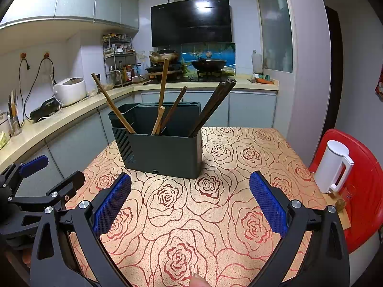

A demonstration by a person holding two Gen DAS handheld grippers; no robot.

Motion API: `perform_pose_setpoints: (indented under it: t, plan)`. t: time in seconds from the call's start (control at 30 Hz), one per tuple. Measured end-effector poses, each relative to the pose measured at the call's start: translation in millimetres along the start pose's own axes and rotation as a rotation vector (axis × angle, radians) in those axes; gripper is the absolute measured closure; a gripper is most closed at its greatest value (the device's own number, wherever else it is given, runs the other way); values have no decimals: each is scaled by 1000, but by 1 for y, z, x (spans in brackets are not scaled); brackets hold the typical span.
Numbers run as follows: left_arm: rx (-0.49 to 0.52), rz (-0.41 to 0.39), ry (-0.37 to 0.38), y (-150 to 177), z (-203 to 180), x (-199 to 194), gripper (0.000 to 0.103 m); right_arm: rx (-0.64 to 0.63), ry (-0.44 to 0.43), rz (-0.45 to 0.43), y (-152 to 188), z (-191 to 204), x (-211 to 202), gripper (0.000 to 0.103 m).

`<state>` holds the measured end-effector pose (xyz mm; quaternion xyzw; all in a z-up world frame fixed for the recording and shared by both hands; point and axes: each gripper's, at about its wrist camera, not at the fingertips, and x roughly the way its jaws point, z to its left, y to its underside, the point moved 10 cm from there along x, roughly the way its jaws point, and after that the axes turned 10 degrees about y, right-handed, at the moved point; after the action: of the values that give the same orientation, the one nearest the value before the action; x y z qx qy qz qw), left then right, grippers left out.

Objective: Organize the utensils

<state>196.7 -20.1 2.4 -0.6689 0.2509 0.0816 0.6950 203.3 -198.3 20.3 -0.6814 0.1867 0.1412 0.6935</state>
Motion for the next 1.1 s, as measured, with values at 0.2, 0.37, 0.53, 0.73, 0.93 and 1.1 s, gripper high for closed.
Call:
perform_pose_setpoints:
  t: [0.2,0.37,0.53,0.73,0.93,1.1]
  plan:
    - [-2,0,0,0,0,0,7,2,2,0,0,-1,1,7]
    - [-4,-1,1,0,0,0,7,3,3,0,2,-1,1,7]
    - [-2,-1,0,0,1,0,7,3,3,1,2,-1,1,7]
    - [-9,-6,3,0,1,0,7,2,3,2,2,-2,2,7]
    - [-9,-24,-2,-1,3,-2,7,1,4,6,3,-2,3,7]
    - [-31,-22,-4,-1,6,-1,7,9,8,13,4,-4,5,7]
